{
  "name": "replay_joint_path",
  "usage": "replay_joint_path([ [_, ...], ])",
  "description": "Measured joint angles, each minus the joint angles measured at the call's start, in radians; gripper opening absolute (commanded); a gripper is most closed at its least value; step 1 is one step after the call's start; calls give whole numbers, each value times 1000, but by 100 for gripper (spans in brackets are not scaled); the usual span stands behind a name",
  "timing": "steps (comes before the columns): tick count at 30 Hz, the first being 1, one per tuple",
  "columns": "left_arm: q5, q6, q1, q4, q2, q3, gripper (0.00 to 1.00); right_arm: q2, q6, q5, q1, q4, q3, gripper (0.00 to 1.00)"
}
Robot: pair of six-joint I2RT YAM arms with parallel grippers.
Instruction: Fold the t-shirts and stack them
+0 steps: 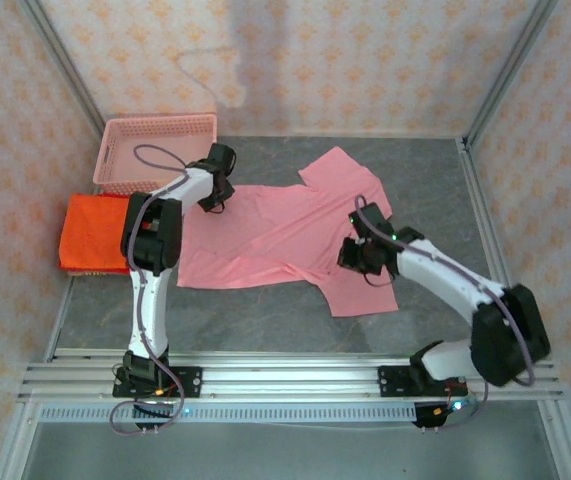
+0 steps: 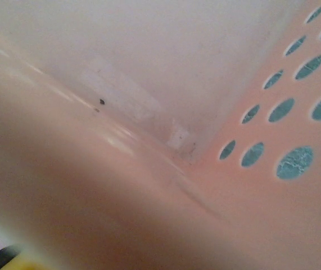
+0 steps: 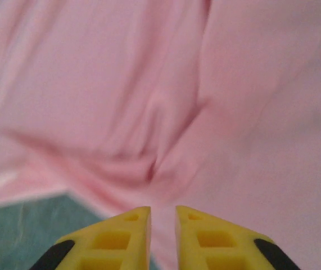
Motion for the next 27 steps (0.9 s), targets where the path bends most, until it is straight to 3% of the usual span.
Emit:
replay_joint_path([
  [6, 5, 0, 2, 13, -6, -14, 46, 244, -76, 50, -182, 111, 189, 35],
  [11, 6, 0, 2, 22, -10, -22, 46, 360, -124, 83, -272, 123, 312, 42],
  [15, 17, -1, 6, 31, -16, -31, 46, 348, -160, 90, -280, 126, 282, 49],
  [27, 50, -6, 20, 35, -18, -31, 45, 94, -173, 47, -284, 70, -68, 35],
])
